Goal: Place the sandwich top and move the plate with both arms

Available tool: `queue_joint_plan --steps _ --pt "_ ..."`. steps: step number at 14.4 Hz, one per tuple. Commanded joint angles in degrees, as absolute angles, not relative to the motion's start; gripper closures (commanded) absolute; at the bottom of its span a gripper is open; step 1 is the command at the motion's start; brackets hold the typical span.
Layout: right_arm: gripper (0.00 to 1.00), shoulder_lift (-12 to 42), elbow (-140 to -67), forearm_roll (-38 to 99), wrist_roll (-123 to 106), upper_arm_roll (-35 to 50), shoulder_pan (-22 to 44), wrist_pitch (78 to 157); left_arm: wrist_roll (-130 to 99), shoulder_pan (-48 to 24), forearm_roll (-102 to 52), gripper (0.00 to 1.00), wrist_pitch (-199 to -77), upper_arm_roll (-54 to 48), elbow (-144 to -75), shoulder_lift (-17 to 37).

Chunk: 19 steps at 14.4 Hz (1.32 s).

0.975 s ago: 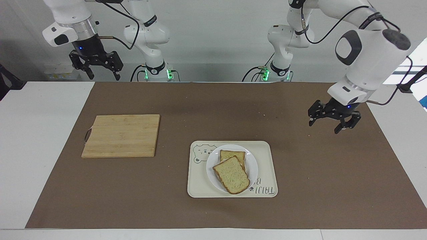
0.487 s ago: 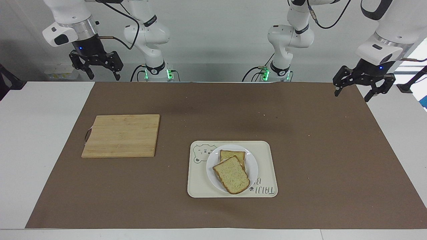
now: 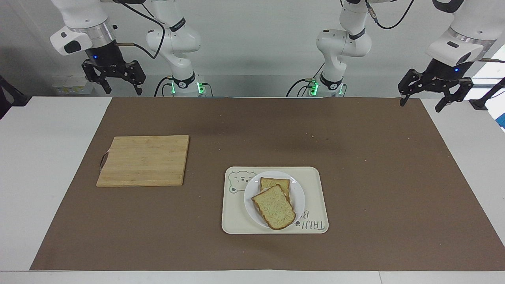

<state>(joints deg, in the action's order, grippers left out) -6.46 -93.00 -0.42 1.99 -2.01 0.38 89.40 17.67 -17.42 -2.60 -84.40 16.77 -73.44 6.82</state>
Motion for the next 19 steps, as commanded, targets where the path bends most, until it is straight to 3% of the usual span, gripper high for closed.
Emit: queue_joint_plan --steps 1,8,12,19 --pt "0.00 -6.86 -93.16 -0.53 0.53 -1.85 0.00 88.95 16.79 -17.58 -1.32 0.00 -82.19 16.61 -75.58 4.05" --pt "0.00 -6.86 -93.16 -0.53 0.53 -1.85 0.00 88.95 15.03 -13.28 -1.41 0.00 -78.76 15.65 -76.82 0.97" --pt "0.00 -6.86 -93.16 -0.53 0.53 -1.85 0.00 88.95 15.21 -2.83 -1.23 0.00 -77.17 4.41 -76.82 0.70" --pt "0.00 -6.86 -93.16 -0.53 0.53 -1.85 0.00 88.95 13.02 -2.11 0.18 0.00 -77.08 2.37 -81.47 -2.37"
